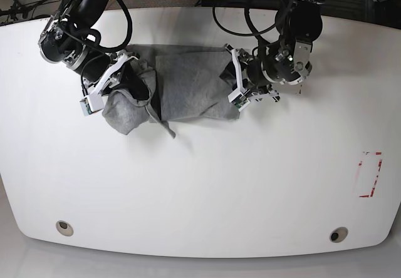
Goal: Fold the T-shirt properly
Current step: 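Lift the strip with both grippers and bring the halves together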
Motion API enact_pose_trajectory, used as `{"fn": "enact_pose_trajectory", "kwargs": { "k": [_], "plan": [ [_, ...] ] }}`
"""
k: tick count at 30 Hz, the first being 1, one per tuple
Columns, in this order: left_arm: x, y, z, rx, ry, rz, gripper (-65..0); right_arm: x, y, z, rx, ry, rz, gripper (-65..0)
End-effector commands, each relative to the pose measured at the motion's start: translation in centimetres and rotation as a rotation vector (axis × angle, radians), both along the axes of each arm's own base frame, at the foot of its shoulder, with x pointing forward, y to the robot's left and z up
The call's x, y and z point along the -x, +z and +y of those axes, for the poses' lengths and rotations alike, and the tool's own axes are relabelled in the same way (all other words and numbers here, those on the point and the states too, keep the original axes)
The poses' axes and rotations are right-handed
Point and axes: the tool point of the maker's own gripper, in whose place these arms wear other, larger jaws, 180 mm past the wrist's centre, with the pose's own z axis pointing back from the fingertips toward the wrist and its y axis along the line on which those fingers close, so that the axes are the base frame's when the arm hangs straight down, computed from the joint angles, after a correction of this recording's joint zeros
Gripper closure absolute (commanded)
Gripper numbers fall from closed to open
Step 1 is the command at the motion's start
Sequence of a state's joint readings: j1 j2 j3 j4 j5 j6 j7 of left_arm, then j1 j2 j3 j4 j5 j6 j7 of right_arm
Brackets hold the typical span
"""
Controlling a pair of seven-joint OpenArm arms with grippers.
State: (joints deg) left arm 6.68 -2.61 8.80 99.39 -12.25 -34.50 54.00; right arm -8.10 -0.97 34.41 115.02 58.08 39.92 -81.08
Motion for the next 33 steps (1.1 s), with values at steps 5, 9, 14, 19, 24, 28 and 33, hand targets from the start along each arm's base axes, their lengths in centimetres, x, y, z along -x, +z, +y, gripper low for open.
{"fn": "enact_pose_trajectory", "kwargs": {
  "k": [5,9,14,19,24,28,33],
  "plan": [
    [-4.1,5.5,-3.3,0.13,-0.001,-0.15,-24.4,-0.5,1.9,-0.5,-0.01,0.013,-0.076,-1.0],
    [-5.8,4.2,-4.6,0.15,0.002,-0.091,-24.4,-0.5,2.4,-0.4,-0.028,0.025,-0.093,-1.0],
    [-7.7,2.9,-6.9,0.185,-0.004,-0.017,-24.4,-0.5,2.5,-0.4,-0.03,0.028,-0.094,-1.0],
    [-8.5,0.9,-9.0,0.24,-0.001,0.06,-24.4,-0.4,2.4,-0.5,-0.024,0.034,-0.091,-1.0],
    [-7.5,0.6,-11.9,0.266,-0.08,0.048,-24.4,-1.0,3.0,-0.3,-0.029,0.035,-0.113,-1.1],
    [-6.6,0.8,-13.2,0.255,-0.136,0.041,-24.4,-1.3,3.2,-0.4,-0.023,0.033,-0.122,-1.1],
    [-8.5,4.9,-12.2,0.301,-0.098,-0.084,-24.4,-2.0,3.9,-0.4,-0.02,0.034,-0.148,-1.1]
  ]
}}
